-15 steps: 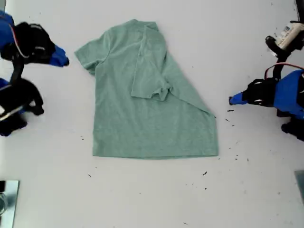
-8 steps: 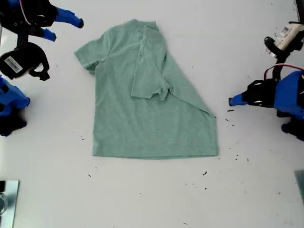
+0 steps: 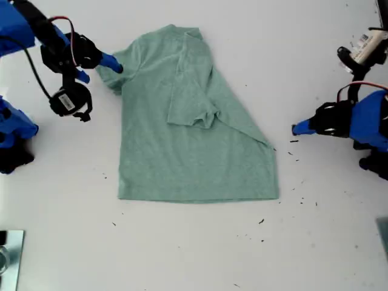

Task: Fold t shirt

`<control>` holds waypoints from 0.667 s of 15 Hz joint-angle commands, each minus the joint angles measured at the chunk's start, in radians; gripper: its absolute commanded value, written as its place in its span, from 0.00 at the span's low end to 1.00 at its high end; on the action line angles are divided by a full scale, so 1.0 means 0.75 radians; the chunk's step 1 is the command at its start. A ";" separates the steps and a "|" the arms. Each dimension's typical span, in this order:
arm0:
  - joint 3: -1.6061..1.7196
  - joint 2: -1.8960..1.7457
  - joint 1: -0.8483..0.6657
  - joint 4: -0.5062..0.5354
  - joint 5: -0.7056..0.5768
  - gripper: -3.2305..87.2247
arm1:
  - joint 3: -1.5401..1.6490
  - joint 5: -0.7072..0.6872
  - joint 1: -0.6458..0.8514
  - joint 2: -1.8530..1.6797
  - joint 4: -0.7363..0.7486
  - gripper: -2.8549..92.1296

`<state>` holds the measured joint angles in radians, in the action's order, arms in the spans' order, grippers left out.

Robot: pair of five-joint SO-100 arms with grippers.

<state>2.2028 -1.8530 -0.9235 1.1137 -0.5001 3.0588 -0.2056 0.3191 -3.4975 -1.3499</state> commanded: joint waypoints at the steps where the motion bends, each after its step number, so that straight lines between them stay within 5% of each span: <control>1: -0.006 0.198 0.035 -0.131 0.014 0.37 | 0.059 -0.018 -0.010 -0.014 0.008 0.05; 3: -0.008 0.301 0.006 -0.172 0.012 0.10 | 0.059 -0.016 -0.016 -0.014 0.008 0.05; 4: -0.004 0.288 -0.008 -0.176 0.006 0.05 | 0.059 -0.016 -0.016 -0.014 0.008 0.05; 10: -0.200 -0.241 0.078 0.051 -0.010 0.03 | 0.059 -0.025 -0.004 -0.014 0.008 0.05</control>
<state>2.1414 -1.9343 -0.9066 1.1091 -0.5047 3.0588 -0.2056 0.3145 -3.4975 -1.3499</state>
